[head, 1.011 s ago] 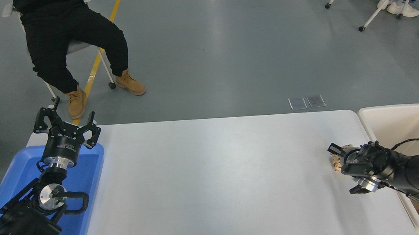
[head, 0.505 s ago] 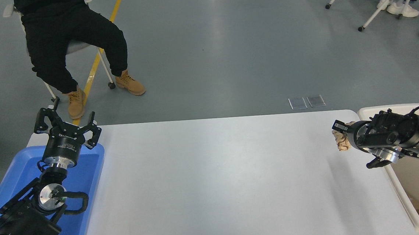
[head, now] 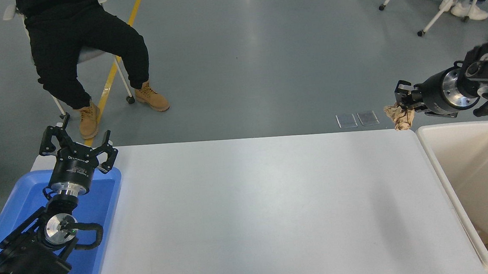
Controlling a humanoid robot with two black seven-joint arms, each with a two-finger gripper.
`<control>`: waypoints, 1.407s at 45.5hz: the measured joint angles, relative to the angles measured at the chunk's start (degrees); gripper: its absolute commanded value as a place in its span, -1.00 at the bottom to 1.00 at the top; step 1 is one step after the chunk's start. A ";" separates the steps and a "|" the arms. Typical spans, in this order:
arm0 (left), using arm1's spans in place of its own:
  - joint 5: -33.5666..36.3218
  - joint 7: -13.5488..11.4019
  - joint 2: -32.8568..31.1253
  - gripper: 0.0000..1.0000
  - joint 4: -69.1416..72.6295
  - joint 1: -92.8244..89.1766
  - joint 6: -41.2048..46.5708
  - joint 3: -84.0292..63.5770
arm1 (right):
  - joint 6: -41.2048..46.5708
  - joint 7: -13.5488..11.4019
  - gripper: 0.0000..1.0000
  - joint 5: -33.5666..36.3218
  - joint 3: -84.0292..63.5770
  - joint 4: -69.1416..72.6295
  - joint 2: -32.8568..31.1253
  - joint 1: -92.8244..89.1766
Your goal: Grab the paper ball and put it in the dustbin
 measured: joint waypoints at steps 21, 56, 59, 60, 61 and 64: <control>0.04 0.00 0.03 0.98 0.00 0.06 0.00 0.00 | 5.10 -0.08 -0.92 -2.24 -0.05 0.41 -5.24 6.21; -0.02 0.00 0.01 0.98 0.00 0.07 0.00 0.00 | -19.13 -0.26 -0.94 3.85 2.32 -18.80 -5.26 -20.60; -0.02 0.00 0.01 0.98 0.00 0.06 0.00 0.00 | -21.88 -0.26 -0.94 5.72 3.22 -21.09 -4.28 -24.70; -0.02 0.00 0.01 0.98 0.00 0.06 -0.01 0.00 | -23.23 -0.24 -0.94 6.42 3.79 -21.99 -3.83 -26.42; -0.01 0.00 0.01 0.98 0.00 0.06 -0.01 0.00 | -24.15 -0.22 -0.94 6.84 4.18 -22.59 -3.51 -27.66; -0.02 0.00 0.02 0.98 0.00 0.05 -0.01 0.00 | -27.89 -0.24 -0.93 8.11 6.01 -24.44 -2.44 -32.14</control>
